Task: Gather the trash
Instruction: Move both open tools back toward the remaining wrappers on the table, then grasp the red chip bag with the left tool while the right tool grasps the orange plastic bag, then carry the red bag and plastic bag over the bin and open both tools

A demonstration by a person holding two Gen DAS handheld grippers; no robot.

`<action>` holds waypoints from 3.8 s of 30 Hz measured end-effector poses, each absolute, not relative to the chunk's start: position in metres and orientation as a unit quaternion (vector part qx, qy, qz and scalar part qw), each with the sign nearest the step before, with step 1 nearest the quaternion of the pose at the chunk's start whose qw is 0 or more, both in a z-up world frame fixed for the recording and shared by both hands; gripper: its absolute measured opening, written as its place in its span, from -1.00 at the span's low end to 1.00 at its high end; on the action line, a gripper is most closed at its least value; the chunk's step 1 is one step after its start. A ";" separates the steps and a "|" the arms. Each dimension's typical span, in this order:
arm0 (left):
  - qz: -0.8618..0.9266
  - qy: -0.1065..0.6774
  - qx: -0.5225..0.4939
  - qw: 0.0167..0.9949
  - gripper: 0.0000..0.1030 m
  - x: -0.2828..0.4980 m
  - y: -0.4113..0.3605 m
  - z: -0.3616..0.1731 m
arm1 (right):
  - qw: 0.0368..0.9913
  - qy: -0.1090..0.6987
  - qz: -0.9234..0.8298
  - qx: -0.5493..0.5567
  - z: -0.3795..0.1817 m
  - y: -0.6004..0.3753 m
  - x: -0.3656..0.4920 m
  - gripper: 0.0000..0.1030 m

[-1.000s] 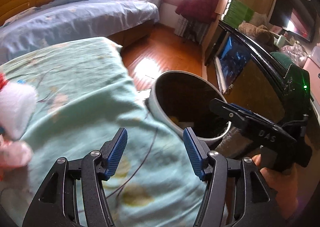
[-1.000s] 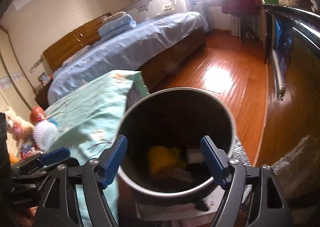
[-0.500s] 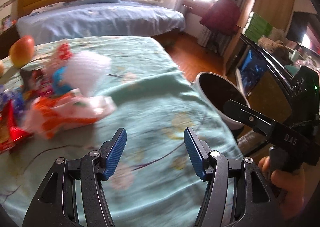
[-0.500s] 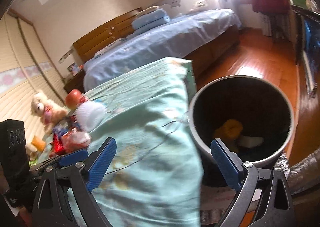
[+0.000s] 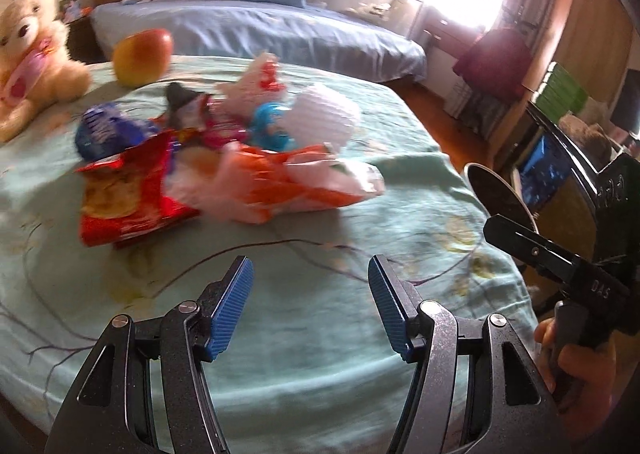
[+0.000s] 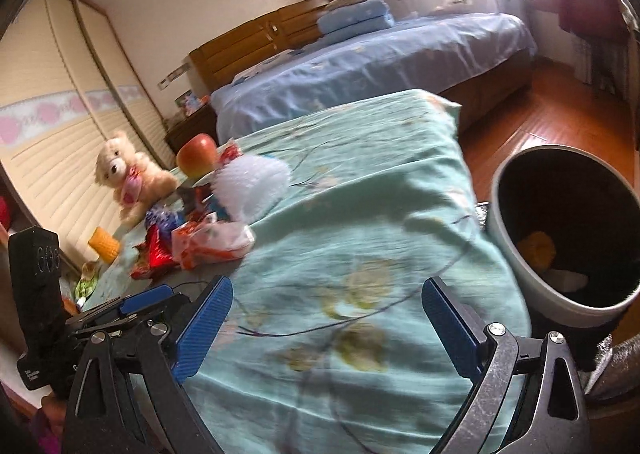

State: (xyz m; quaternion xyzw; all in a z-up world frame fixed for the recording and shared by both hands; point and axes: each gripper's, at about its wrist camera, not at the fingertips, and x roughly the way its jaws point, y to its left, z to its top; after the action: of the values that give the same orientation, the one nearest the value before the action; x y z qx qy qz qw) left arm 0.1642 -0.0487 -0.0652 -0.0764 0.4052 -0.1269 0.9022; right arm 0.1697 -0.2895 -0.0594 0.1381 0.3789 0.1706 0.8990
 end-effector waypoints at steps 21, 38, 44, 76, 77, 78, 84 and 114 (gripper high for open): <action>-0.080 0.405 -0.085 0.907 0.23 0.158 0.015 -0.066 | 0.877 0.405 0.245 0.088 -0.063 -0.228 0.196 0.88; -0.120 0.424 -0.115 0.890 0.28 0.200 0.062 -0.068 | 0.850 0.437 0.292 0.028 -0.073 -0.182 0.241 0.87; -0.127 0.422 -0.108 0.891 0.03 0.209 0.058 -0.072 | 0.847 0.445 0.292 0.020 -0.082 -0.172 0.248 0.68; -0.247 0.419 -0.060 0.872 -0.98 0.184 -0.083 -0.063 | 0.904 0.387 0.147 0.111 -0.057 -0.302 0.173 -0.07; -0.250 0.421 -0.058 0.870 -0.98 0.185 -0.088 -0.062 | 0.904 0.387 0.142 0.114 -0.058 -0.306 0.172 -0.07; -0.252 0.421 -0.056 0.869 -0.98 0.185 -0.092 -0.062 | 0.906 0.386 0.131 0.113 -0.058 -0.311 0.170 -0.07; -0.272 0.422 -0.046 0.863 -0.98 0.186 -0.122 -0.060 | 0.915 0.375 0.087 0.122 -0.058 -0.343 0.160 -0.07; -0.335 0.437 0.018 0.834 -0.98 0.220 -0.248 -0.057 | 0.917 0.368 -0.038 0.149 -0.073 -0.449 0.160 -0.07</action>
State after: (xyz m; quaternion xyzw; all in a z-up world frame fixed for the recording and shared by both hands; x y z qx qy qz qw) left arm 0.2197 -0.2475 -0.0572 0.0175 0.4375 -0.3353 0.8342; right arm 0.1602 -0.4489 -0.0729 0.1491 0.3678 -0.0380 0.9171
